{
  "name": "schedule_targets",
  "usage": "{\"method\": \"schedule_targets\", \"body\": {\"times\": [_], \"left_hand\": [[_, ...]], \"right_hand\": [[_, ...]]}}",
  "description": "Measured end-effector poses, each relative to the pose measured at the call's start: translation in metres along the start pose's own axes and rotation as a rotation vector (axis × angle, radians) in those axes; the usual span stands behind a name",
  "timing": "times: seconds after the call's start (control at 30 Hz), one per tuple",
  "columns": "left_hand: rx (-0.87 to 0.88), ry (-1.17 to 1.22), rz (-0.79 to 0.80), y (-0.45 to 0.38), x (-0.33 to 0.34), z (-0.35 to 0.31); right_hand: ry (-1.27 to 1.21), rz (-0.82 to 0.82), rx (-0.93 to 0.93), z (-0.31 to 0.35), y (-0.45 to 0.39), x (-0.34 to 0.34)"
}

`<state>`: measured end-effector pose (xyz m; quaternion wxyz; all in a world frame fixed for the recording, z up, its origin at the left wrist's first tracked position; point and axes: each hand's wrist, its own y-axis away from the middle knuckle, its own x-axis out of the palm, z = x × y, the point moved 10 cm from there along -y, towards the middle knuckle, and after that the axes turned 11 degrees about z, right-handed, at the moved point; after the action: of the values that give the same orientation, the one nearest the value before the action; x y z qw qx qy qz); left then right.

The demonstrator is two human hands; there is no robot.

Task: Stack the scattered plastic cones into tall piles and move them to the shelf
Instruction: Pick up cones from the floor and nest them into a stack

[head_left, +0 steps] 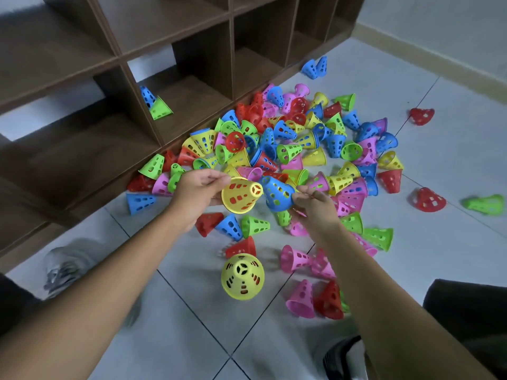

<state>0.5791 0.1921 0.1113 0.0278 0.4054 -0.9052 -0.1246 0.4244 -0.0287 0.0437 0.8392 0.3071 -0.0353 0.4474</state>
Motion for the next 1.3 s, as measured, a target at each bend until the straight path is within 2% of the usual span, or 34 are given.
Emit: {"method": "schedule_targets", "body": {"times": [0.2, 0.4, 0.57, 0.97, 1.2, 1.3], "left_hand": [[0.012, 0.134, 0.178, 0.027, 0.029, -0.036], [-0.050, 0.099, 0.365, 0.053, 0.046, -0.045], [-0.094, 0.038, 0.462, 0.075, 0.052, -0.036], [-0.227, -0.051, 0.558, 0.086, 0.051, 0.016], [-0.237, -0.075, 0.613, 0.082, 0.038, 0.040], [-0.240, -0.093, 0.534, 0.070, 0.021, 0.054]], "right_hand": [[-0.135, 0.093, -0.032, 0.022, 0.029, 0.008], [-0.160, 0.237, -0.102, 0.053, 0.068, 0.033], [-0.179, 0.335, -0.149, 0.070, 0.102, 0.058], [0.040, 0.522, -0.080, 0.052, 0.157, 0.086], [0.175, 0.491, 0.002, 0.018, 0.158, 0.088], [0.240, 0.466, 0.038, 0.003, 0.155, 0.085]]}}
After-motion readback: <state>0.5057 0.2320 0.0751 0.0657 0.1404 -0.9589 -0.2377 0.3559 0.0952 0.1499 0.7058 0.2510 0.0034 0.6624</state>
